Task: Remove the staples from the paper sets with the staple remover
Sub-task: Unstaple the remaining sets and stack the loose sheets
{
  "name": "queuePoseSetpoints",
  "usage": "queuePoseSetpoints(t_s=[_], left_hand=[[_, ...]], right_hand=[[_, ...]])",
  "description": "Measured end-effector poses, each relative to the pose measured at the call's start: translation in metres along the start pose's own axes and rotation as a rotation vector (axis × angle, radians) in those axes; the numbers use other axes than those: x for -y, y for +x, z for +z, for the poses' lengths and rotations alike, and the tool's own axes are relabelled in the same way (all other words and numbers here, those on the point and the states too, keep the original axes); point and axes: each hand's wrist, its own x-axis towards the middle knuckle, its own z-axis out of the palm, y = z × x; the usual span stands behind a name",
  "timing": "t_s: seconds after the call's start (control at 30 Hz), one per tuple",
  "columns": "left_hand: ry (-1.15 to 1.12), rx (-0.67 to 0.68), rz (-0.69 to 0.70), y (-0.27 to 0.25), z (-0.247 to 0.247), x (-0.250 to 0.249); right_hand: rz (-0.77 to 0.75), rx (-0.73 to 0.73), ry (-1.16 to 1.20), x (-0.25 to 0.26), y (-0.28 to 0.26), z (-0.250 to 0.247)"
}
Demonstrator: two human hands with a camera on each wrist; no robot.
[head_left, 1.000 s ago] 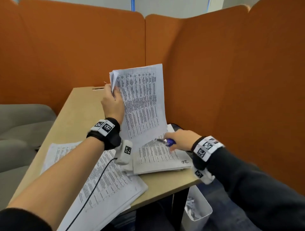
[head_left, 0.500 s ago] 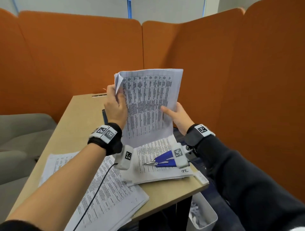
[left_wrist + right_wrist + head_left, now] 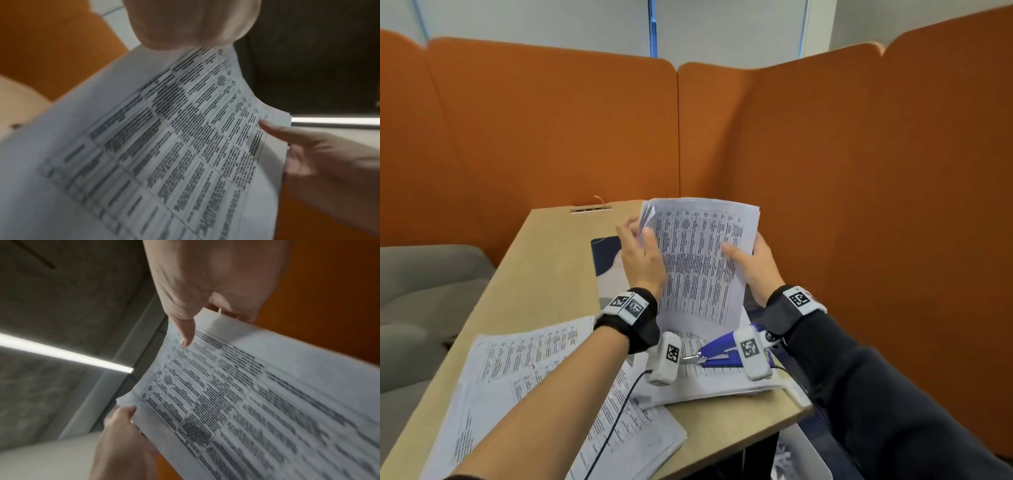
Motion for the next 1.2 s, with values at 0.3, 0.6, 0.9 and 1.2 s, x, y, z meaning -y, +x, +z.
queuePoseSetpoints(t_s=[0.3, 0.6, 0.9, 1.2], left_hand=[[0.211, 0.088, 0.418, 0.028, -0.013, -0.002], [0.113, 0.092, 0.276, 0.039, -0.021, -0.001], [0.036, 0.072, 0.070, 0.033, -0.006, -0.023], [0.087, 0.129, -0.063, -0.002, 0.003, 0.002]], right_hand=[[-0.612, 0.066, -0.692, 0.051, 0.024, -0.004], [-0.352, 0.037, -0.451, 0.053, 0.026, -0.011], [-0.044, 0.132, -0.080, 0.044, 0.016, 0.002], [0.052, 0.217, -0.256, 0.013, 0.008, -0.017]])
